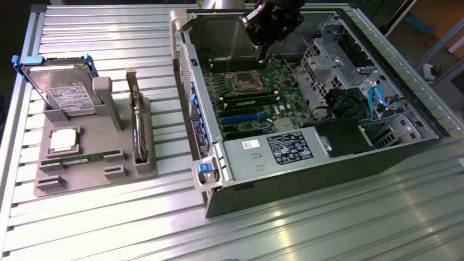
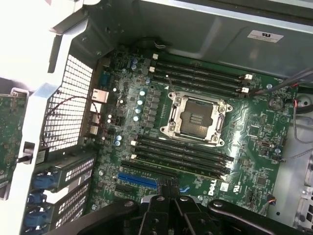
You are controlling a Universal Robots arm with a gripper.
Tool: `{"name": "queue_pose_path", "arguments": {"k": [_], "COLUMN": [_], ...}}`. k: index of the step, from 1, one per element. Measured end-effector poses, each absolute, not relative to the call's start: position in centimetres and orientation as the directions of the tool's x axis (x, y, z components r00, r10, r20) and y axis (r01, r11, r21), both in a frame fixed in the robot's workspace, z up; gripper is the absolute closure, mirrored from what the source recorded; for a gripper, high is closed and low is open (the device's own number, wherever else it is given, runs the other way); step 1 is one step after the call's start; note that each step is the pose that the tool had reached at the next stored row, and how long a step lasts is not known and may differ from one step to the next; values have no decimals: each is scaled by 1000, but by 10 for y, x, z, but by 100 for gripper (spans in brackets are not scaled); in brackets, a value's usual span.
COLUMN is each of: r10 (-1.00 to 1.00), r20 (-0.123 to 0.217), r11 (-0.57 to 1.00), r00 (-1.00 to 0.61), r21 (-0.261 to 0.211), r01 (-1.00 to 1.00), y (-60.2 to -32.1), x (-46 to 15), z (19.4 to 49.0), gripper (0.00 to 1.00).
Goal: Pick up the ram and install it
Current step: 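Press down the ram until it locks into place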
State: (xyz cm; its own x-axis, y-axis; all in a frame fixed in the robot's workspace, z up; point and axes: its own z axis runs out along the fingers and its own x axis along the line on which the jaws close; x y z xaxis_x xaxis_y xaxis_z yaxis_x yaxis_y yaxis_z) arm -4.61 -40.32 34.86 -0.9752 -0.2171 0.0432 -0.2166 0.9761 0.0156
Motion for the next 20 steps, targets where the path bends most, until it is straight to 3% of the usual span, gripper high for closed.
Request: {"name": "queue_pose_path", "arguments": {"k": [3, 20], "r10": [-217, -21], "r20": [20, 15], "r11": [976, 999], "r00": [-976, -1000], "r21": [16, 30], "r01": [-217, -20], "y": [-403, -403], "x": [-47, -47], "z": [349, 349], "gripper": [89, 89]}}
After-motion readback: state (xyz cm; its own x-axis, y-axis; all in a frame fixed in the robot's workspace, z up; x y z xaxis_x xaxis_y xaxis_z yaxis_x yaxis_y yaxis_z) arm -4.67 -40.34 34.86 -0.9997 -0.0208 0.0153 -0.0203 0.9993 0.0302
